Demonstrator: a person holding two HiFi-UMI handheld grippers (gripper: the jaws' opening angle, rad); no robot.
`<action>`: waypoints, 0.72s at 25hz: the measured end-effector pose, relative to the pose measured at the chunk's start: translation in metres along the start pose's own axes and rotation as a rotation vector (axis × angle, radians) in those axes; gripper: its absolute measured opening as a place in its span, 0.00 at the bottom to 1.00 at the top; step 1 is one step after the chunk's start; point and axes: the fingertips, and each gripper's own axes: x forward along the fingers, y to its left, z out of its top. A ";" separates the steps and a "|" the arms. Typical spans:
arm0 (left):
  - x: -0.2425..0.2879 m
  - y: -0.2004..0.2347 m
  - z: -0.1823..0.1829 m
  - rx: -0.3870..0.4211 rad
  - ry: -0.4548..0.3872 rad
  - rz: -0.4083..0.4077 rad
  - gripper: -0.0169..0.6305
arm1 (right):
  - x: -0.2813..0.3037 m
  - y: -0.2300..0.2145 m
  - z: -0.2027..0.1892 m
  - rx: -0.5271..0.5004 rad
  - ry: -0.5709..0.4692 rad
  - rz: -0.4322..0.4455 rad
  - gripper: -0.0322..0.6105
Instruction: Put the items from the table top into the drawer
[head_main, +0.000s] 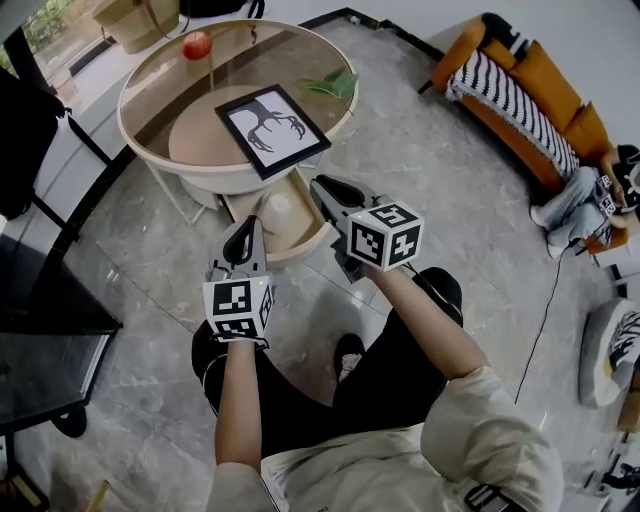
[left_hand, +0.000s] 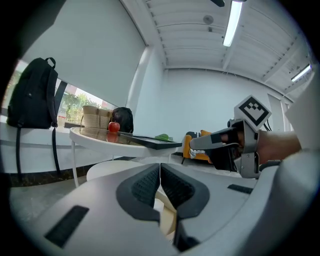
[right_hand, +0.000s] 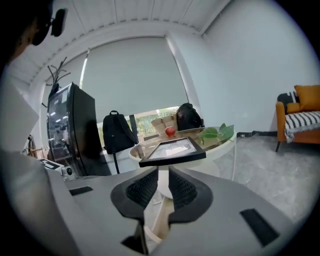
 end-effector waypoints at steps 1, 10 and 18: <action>0.001 0.001 0.001 0.004 0.004 -0.001 0.06 | 0.004 -0.002 -0.003 0.036 0.000 0.011 0.15; 0.000 -0.003 -0.003 0.037 0.023 -0.017 0.06 | 0.041 -0.039 0.014 0.483 -0.105 0.087 0.49; 0.001 -0.011 -0.007 0.051 0.036 -0.028 0.06 | 0.067 -0.051 0.010 0.617 -0.065 0.007 0.49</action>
